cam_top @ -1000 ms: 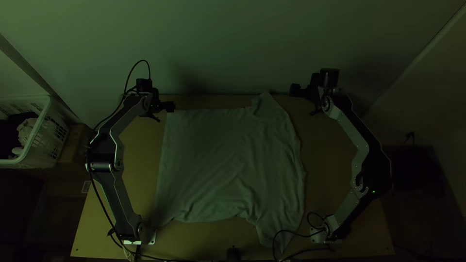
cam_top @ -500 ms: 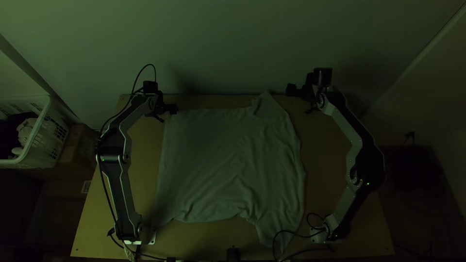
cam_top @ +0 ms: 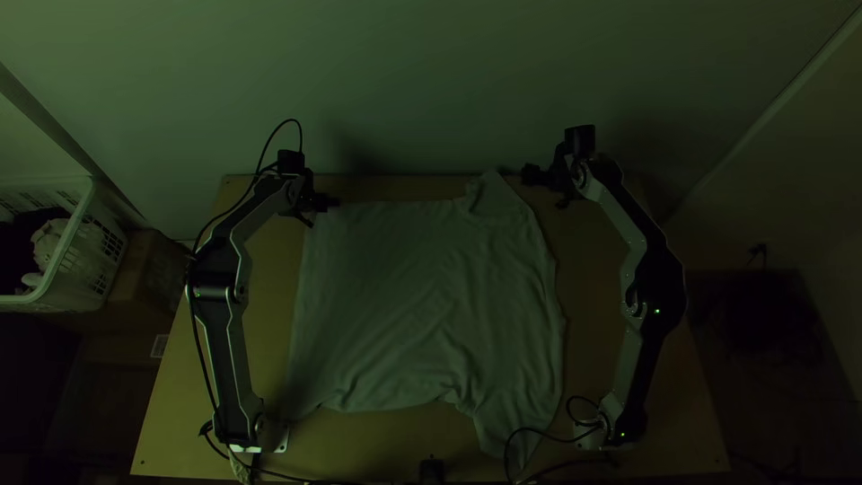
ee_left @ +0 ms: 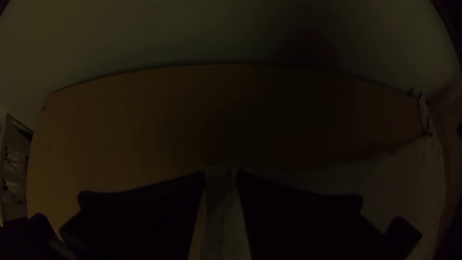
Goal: Fold the t-shirt
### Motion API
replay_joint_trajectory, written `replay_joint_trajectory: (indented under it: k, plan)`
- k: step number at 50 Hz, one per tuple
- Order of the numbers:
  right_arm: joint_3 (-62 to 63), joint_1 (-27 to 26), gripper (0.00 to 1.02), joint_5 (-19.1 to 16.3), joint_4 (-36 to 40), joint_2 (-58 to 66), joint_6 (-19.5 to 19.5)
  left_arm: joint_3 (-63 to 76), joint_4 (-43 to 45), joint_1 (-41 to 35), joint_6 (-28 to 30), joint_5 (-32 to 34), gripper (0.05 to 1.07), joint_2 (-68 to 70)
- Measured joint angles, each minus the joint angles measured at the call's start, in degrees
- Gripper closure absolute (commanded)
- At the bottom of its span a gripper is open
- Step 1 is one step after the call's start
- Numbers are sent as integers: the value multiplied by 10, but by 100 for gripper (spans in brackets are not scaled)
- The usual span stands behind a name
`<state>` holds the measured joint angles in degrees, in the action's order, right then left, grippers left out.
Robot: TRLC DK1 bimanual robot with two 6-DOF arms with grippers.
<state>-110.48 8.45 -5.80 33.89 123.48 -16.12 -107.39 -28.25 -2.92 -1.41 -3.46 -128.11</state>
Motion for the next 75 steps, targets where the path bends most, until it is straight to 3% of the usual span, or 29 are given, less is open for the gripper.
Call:
replay_joint_trajectory:
  k: [6,40,46,53,56,75]
  plan:
    - [-18,0,45,0,13,27,0,4,8,-2,0,0,105,0]
    - [-130,14,51,13,88,156,-4,12,9,-2,-1,0,105,10]
    - [-143,23,80,13,95,161,-4,12,9,-2,-1,0,105,11]
    - [-163,31,83,14,98,179,-4,12,9,-2,-1,0,105,12]
    - [-167,32,100,18,98,183,-4,12,9,-2,-1,0,105,14]
    - [-179,31,100,41,100,191,-4,12,9,2,-1,0,105,21]
